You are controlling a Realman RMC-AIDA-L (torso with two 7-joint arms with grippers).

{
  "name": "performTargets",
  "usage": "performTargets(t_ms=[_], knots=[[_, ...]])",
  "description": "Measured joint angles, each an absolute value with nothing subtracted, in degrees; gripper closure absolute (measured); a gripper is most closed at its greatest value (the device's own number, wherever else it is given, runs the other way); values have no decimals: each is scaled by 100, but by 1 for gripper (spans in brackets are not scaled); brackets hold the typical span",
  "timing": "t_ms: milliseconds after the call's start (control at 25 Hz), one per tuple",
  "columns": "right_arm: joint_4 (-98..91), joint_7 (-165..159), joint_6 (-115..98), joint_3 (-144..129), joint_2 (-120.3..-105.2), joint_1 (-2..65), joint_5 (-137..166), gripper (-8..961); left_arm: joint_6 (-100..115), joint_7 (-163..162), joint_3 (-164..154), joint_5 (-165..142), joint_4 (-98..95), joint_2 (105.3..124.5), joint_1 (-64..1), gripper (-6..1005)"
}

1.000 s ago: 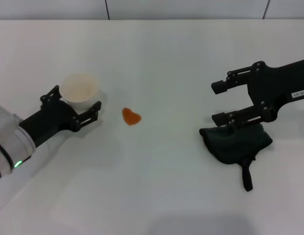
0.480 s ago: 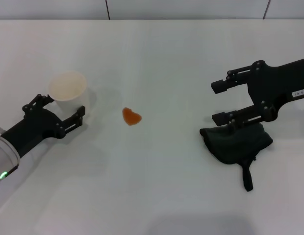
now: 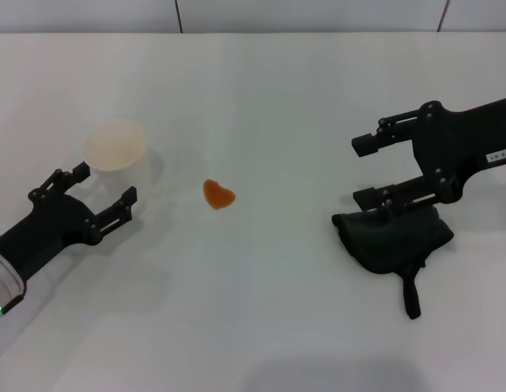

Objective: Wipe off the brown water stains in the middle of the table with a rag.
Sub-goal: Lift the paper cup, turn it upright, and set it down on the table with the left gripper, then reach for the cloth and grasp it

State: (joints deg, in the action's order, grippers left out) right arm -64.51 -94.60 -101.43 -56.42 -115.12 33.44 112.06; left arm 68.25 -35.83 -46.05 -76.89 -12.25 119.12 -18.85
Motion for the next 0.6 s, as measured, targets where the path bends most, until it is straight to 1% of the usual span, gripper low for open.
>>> performTargets(t_ms=[320, 440, 600], knots=[[-6688, -9708, -10148, -5678, -11506, 3292, 11275, 280, 7441, -3662, -4644, -7824, -1324, 11879, -1616, 117], [-7000, -10002, -10070, -5849, -11499, 3240, 11418, 281, 8061, -4648, -4649, -8444, -2312, 11847, -1168, 117], [-7325, -10336, -10027, -6069, -11508, 3244, 11796, 282, 8663, -5803, -4649, -9132, -3655, 11876, -729, 119]])
